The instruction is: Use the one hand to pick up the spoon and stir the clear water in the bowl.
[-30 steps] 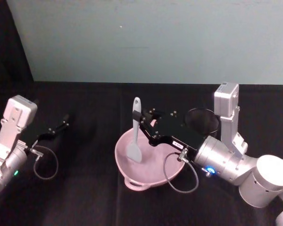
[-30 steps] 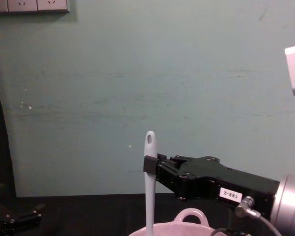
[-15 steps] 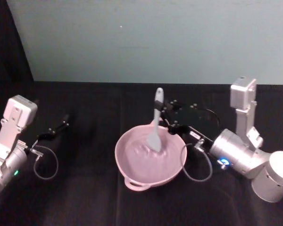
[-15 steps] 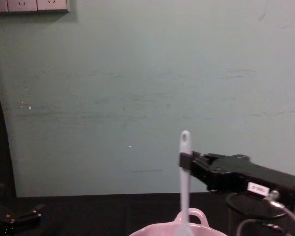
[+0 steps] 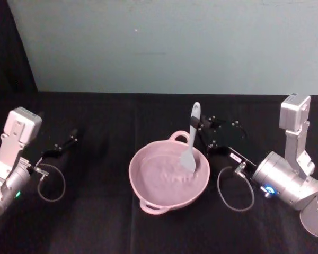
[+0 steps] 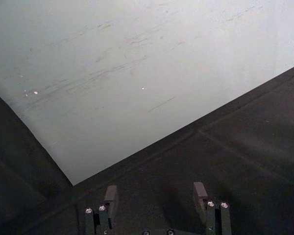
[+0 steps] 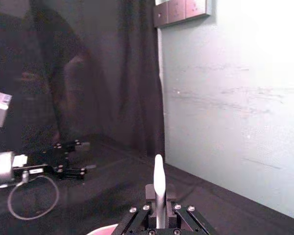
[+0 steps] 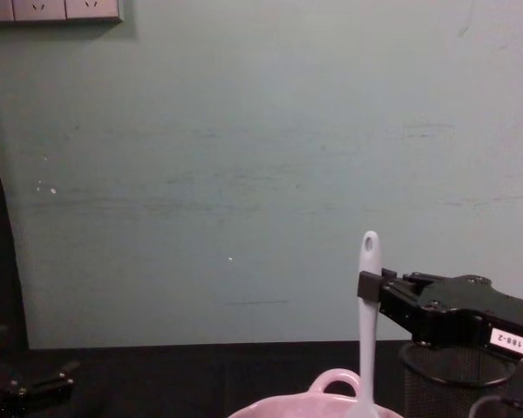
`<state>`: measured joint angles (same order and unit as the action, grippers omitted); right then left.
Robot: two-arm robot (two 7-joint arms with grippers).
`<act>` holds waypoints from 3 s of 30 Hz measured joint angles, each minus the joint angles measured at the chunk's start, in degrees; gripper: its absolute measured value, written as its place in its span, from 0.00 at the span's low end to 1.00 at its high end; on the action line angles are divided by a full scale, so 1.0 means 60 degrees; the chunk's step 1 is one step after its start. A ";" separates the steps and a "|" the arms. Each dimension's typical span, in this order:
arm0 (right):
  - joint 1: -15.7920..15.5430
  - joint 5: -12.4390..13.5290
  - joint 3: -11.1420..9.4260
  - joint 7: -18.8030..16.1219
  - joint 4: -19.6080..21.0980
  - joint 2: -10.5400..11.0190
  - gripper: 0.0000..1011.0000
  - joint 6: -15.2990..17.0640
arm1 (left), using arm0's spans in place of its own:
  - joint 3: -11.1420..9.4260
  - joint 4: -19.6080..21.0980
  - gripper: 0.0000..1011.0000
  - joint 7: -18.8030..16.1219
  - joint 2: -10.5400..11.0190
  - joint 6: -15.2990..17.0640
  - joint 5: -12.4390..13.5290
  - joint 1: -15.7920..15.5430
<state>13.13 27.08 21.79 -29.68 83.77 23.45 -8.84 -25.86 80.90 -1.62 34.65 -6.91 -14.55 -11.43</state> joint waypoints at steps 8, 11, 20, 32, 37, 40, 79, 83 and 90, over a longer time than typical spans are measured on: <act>-0.0212 -0.0102 0.0291 -0.0182 0.0433 -0.0049 0.12 0.0096 | 0.0000 0.0000 0.99 0.0000 0.0000 0.0000 0.0000 0.0001; -0.0224 -0.0126 0.0443 -0.0246 0.0523 -0.0144 0.12 0.0100 | 0.0000 0.0000 0.99 0.0000 0.0000 0.0000 0.0000 0.0001; -0.0007 -0.0104 0.0758 -0.0384 0.0377 -0.0467 0.12 0.0066 | 0.0000 0.0000 0.99 0.0000 0.0000 0.0000 0.0000 0.0000; 0.0691 0.0225 0.0715 -0.0530 -0.0860 -0.0874 0.12 -0.0046 | 0.0000 0.0000 0.99 0.0000 0.0000 0.0000 0.0000 0.0000; 0.0785 0.0307 0.0429 -0.0396 -0.1146 -0.0793 0.12 -0.0097 | 0.0000 0.0000 0.99 0.0000 0.0000 0.0000 0.0000 0.0000; 0.0750 0.0313 0.0301 -0.0311 -0.1135 -0.0702 0.12 -0.0111 | 0.0001 0.0000 0.99 0.0000 0.0000 0.0000 0.0000 0.0000; 0.0304 -0.0077 0.0981 -0.0508 -0.0069 -0.0666 0.12 0.0135 | 0.0000 0.0000 0.99 0.0000 0.0000 0.0000 0.0000 0.0000; 0.0542 -0.0075 0.0955 -0.0485 -0.0412 -0.0766 0.12 0.0072 | 0.0000 0.0000 0.99 0.0000 0.0000 0.0000 0.0000 0.0000; 0.0718 -0.0087 0.0681 -0.0289 -0.0751 -0.0717 0.12 -0.0008 | 0.0000 0.0000 0.99 0.0000 0.0000 0.0000 0.0000 0.0001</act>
<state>17.44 26.56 25.87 -31.42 79.26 19.14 -8.89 -25.86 80.90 -1.62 34.65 -6.91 -14.55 -11.43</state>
